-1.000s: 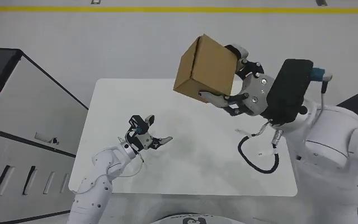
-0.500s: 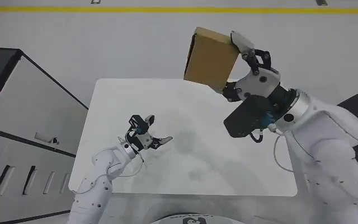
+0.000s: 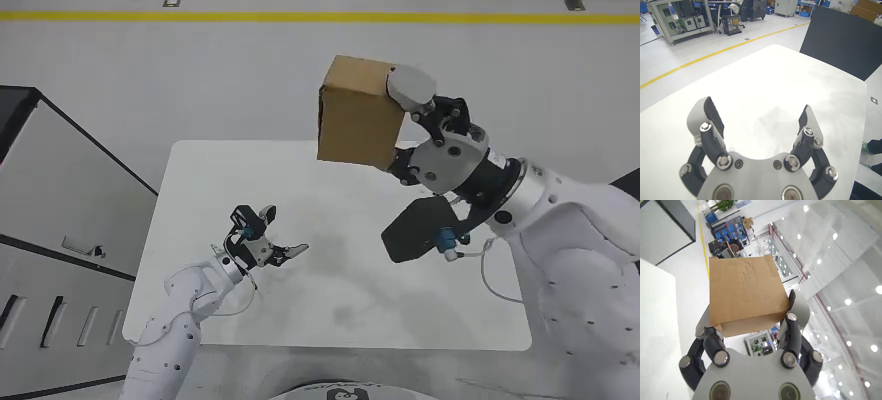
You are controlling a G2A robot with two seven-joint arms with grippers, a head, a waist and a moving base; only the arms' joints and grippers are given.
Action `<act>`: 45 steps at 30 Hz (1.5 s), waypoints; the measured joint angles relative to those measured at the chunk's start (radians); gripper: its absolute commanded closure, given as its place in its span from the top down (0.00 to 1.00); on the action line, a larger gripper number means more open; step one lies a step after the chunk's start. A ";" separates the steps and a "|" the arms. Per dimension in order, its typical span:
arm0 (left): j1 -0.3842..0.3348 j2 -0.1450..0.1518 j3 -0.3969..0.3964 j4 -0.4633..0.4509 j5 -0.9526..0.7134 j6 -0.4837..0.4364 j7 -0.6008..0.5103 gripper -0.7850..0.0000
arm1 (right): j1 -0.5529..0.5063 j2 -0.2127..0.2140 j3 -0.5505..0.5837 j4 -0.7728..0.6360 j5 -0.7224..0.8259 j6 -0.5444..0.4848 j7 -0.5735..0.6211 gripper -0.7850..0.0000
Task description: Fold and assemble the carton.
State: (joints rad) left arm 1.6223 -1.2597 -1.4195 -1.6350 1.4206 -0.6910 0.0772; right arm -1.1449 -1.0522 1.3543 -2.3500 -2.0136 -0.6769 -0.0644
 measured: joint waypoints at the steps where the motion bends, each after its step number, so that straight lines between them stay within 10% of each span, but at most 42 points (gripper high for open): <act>1: 0.000 0.000 0.000 0.000 0.000 0.000 0.000 1.00 | -0.002 0.004 -0.003 0.000 -0.078 0.007 -0.024 0.00; 15: 0.000 0.000 0.000 0.000 0.000 0.000 0.000 1.00 | -0.083 0.057 -0.057 0.000 -0.922 0.396 -0.364 0.00; 28: 0.000 0.000 0.000 0.000 0.000 0.000 0.000 1.00 | -0.042 0.076 -0.062 0.000 -1.052 0.488 -0.496 0.00; 45: 0.000 0.000 0.000 0.000 0.000 0.000 0.000 1.00 | 0.085 0.279 0.080 0.000 -1.058 0.846 -0.687 0.00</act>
State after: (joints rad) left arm 1.6223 -1.2597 -1.4195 -1.6350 1.4206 -0.6910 0.0772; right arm -1.0603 -0.7736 1.4343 -2.3500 -3.0718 0.1691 -0.7517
